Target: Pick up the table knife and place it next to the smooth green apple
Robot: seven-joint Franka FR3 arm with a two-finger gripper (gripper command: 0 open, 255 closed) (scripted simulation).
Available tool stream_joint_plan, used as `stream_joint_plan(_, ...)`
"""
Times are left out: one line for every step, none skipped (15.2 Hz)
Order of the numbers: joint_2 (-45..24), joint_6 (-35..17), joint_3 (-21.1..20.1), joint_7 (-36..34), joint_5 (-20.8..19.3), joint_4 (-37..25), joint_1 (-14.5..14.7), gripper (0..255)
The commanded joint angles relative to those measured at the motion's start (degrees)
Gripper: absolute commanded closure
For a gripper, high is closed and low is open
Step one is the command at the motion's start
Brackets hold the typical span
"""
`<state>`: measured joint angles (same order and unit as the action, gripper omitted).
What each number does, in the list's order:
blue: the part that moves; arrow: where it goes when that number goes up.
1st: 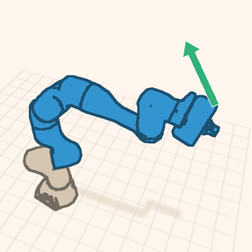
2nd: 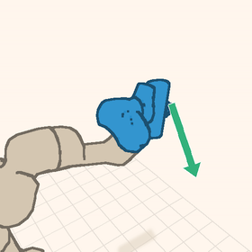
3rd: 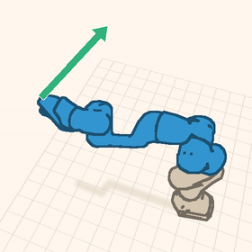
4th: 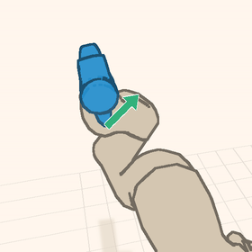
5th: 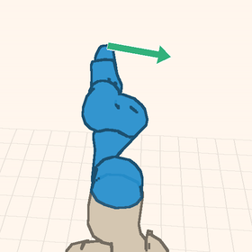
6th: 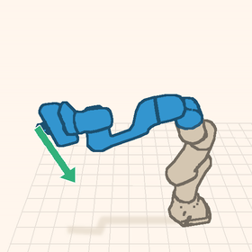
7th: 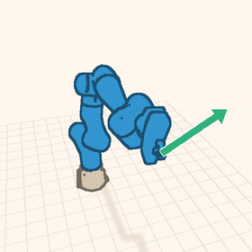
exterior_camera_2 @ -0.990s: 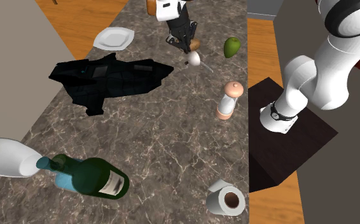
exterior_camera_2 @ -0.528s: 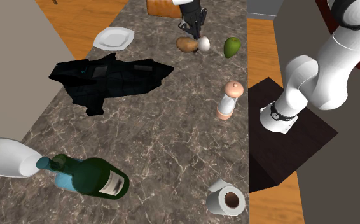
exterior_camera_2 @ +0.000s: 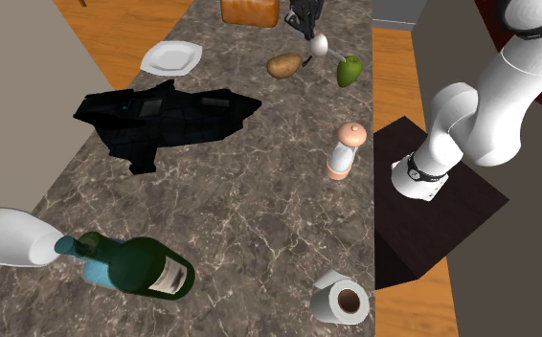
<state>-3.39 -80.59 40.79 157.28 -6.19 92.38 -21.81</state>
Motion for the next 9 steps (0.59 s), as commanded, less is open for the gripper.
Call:
stream_joint_plan(-0.2,-0.8,1.4,3.0,-0.5,0.2,-1.6,255)
stream_joint_plan(-0.6,-1.0,2.0,4.5,-0.6,-0.1,-2.4,255)
stream_joint_plan(-1.1,-1.2,2.7,6.1,-0.6,-0.4,-3.3,255)
stream_joint_plan(-1.6,-1.4,3.4,7.7,-0.5,-0.9,-4.2,255)
stream_joint_plan(-2.3,-1.6,4.1,9.3,-0.4,-1.4,-5.1,255)
stream_joint_plan(-3.0,-1.8,4.7,10.9,-0.2,-1.9,-6.1,255)
stream_joint_plan(-3.8,-2.0,5.3,12.6,0.1,-2.6,-7.1,255)
stream_joint_plan(-4.7,-2.2,5.9,14.3,0.5,-3.3,-8.3,255)
stream_joint_plan(-5.3,-2.3,3.0,15.5,0.2,-4.1,-12.5,255)
